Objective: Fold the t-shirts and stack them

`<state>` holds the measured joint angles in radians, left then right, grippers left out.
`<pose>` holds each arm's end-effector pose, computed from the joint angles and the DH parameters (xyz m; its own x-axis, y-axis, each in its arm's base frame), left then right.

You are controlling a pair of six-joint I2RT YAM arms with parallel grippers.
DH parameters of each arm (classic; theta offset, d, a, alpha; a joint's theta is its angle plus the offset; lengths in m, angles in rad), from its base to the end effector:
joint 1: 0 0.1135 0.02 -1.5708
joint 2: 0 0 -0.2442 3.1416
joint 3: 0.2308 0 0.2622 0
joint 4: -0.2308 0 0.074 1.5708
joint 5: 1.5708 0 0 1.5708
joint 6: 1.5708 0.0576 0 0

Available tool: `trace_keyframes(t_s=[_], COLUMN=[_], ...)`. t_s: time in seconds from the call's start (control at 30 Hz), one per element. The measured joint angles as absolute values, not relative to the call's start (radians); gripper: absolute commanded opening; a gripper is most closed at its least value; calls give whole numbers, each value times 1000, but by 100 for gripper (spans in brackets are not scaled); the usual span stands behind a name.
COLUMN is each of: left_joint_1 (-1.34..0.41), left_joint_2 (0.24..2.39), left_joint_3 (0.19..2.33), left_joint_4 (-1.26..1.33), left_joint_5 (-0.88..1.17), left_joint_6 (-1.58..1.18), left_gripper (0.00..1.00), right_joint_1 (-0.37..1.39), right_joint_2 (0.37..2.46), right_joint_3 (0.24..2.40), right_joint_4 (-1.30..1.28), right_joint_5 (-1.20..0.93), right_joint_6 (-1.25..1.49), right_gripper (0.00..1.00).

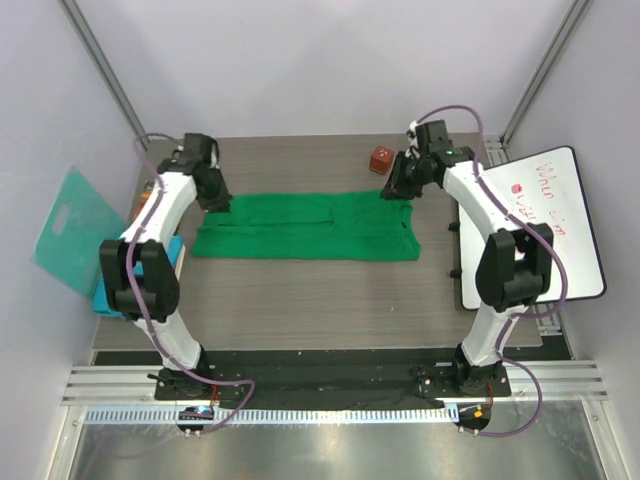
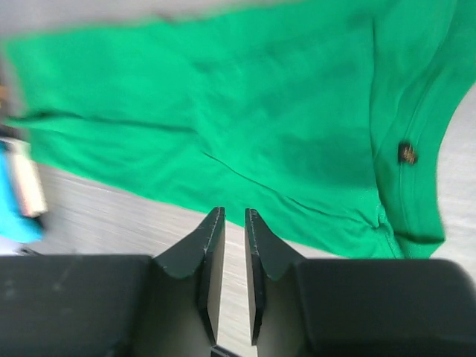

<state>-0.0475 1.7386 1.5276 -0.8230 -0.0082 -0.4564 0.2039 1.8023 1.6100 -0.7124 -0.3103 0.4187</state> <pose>0.3898 -0.0181 0.2464 -0.7896 -0.4037 -0.4621 -0.3394 0.9148 -0.2191 0.4054 0.1018 0.2600 -0.8570 0.2182 -0.4669 -0.0319 0.8818 0.4706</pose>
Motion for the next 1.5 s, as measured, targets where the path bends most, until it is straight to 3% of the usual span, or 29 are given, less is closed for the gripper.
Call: trace_keyframes(t_s=[0.3, 0.7, 0.93, 1.27, 1.5], left_joint_1=[-161, -166, -194, -284, -414], left_joint_2=[1981, 2012, 2011, 1961, 1938], left_joint_3=[1428, 1438, 1433, 1346, 1285], left_joint_4=[-848, -858, -855, -865, -978], left_joint_5=[37, -39, -81, -187, -216], left_joint_6=[-424, -414, -414, -416, -442], left_gripper=[0, 0, 0, 0, 0], right_joint_1=[262, 286, 302, 335, 340], right_joint_2=[1987, 2057, 2100, 2168, 2295], right_joint_3=[1555, 1566, 1595, 1699, 1904], right_joint_4=[-810, -835, -864, -896, -939], right_joint_5=[-220, -112, -75, -49, -67], right_joint_6=[416, 416, 402, 372, 334], right_gripper=[19, 13, 1, 1, 1])
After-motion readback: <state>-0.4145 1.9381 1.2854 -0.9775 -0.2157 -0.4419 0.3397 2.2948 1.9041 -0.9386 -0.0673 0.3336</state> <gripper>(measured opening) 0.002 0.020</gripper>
